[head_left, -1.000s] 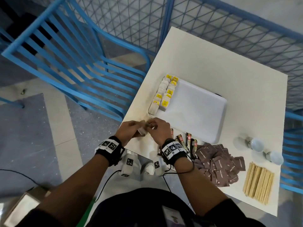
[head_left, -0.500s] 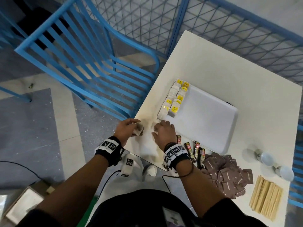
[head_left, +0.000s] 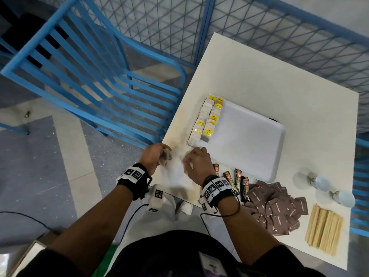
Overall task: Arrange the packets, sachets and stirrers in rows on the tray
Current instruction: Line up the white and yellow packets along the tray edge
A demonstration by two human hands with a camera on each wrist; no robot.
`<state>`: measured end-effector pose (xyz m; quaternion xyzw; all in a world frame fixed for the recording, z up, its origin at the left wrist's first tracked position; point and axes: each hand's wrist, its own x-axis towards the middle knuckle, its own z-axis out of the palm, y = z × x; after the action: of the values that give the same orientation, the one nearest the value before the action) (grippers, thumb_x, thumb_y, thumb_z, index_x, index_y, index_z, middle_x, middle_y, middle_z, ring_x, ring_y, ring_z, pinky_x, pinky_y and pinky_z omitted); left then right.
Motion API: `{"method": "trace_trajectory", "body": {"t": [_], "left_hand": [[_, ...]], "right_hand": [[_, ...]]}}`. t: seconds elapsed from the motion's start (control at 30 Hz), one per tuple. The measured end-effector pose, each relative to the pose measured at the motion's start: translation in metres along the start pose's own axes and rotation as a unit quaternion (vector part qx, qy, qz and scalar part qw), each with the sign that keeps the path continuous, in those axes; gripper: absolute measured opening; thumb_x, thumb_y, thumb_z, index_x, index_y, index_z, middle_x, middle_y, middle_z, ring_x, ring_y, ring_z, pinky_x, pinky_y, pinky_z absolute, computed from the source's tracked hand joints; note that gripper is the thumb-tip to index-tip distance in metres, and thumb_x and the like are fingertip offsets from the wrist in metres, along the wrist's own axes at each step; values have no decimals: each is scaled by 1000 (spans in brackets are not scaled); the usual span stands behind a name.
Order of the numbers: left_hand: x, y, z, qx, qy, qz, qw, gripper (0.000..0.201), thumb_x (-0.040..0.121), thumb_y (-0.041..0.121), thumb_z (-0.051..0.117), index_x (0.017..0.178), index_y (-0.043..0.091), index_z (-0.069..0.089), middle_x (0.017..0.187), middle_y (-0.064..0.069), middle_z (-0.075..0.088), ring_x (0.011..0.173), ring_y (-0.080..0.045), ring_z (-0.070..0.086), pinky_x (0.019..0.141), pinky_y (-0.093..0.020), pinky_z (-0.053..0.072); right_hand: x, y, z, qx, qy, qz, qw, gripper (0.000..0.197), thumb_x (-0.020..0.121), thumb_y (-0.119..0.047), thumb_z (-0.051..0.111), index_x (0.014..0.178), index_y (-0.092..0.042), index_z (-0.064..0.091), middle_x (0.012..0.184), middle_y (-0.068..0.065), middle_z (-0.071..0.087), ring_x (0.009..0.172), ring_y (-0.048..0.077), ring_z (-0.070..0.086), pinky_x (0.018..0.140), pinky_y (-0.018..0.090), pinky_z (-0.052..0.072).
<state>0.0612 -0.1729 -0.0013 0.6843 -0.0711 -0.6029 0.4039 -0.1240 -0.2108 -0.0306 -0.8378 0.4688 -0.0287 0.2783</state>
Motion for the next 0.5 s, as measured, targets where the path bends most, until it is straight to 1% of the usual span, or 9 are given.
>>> {"method": "trace_trajectory", "body": {"t": [0.07, 0.1, 0.17, 0.23, 0.27, 0.33, 0.37, 0.43, 0.5], "left_hand": [[-1, 3, 4, -42, -27, -23, 998, 32, 82, -5, 27, 81, 1, 58, 61, -12, 60, 58, -21, 50, 50, -24, 38], [-1, 3, 5, -56, -36, -24, 997, 29, 85, 0, 30, 82, 3, 59, 64, -11, 60, 59, -21, 52, 52, -24, 38], [2, 0, 4, -51, -36, -18, 998, 25, 94, 13, 41, 82, 6, 62, 69, -10, 62, 61, -24, 56, 54, -27, 38], [4, -1, 2, -12, -27, -6, 1000, 23, 95, 24, 55, 83, 7, 65, 66, -10, 61, 59, -25, 55, 55, -28, 39], [4, -2, 1, 15, -25, 2, 1000, 23, 94, 27, 61, 85, 6, 65, 62, -10, 58, 57, -25, 52, 54, -29, 38], [3, -3, 0, 49, -27, 19, 998, 26, 92, 30, 69, 91, 5, 64, 53, -6, 48, 52, -21, 41, 51, -28, 32], [2, -3, -1, 55, -24, 23, 998, 26, 91, 31, 72, 92, 6, 62, 54, -3, 44, 49, -19, 36, 48, -26, 28], [0, -2, -1, 78, -9, 33, 996, 27, 88, 33, 77, 89, 12, 61, 61, 2, 43, 49, -13, 35, 45, -24, 26], [-1, 0, 1, 123, 8, 55, 991, 28, 84, 38, 80, 86, 15, 64, 67, 3, 47, 54, -12, 40, 48, -24, 31]], "right_hand": [[-1, 2, -4, 21, 6, -1, 1000, 8, 82, -20, 65, 89, -19, 67, 101, 3, 56, 103, 29, 47, 87, 42, 44], [-1, 2, -5, 16, 7, -4, 1000, 10, 82, -22, 66, 91, -19, 66, 101, 2, 56, 103, 29, 47, 87, 43, 44], [1, 1, -3, -14, -7, -10, 1000, 24, 81, -34, 71, 99, -20, 65, 106, 3, 56, 106, 28, 46, 90, 42, 43], [4, -1, 1, -43, -28, -5, 999, 35, 79, -41, 74, 106, -20, 65, 112, 6, 55, 111, 29, 45, 91, 42, 42], [5, -4, 3, -57, -31, -5, 998, 34, 78, -38, 75, 105, -20, 66, 113, 7, 55, 111, 30, 46, 91, 43, 44], [6, -7, 5, -72, -23, -8, 997, 22, 79, -26, 73, 98, -18, 68, 110, 10, 55, 108, 34, 48, 88, 48, 46], [7, -7, 4, -66, -17, -6, 998, 17, 80, -22, 71, 96, -17, 69, 107, 10, 56, 106, 35, 49, 87, 48, 46], [8, -6, 0, -26, -20, 2, 999, 12, 83, -23, 67, 94, -19, 70, 102, 5, 60, 104, 30, 50, 87, 43, 45], [9, -4, -9, 65, -22, 31, 997, 9, 85, -24, 68, 93, -21, 71, 94, -2, 69, 93, 20, 58, 85, 36, 47]]}}
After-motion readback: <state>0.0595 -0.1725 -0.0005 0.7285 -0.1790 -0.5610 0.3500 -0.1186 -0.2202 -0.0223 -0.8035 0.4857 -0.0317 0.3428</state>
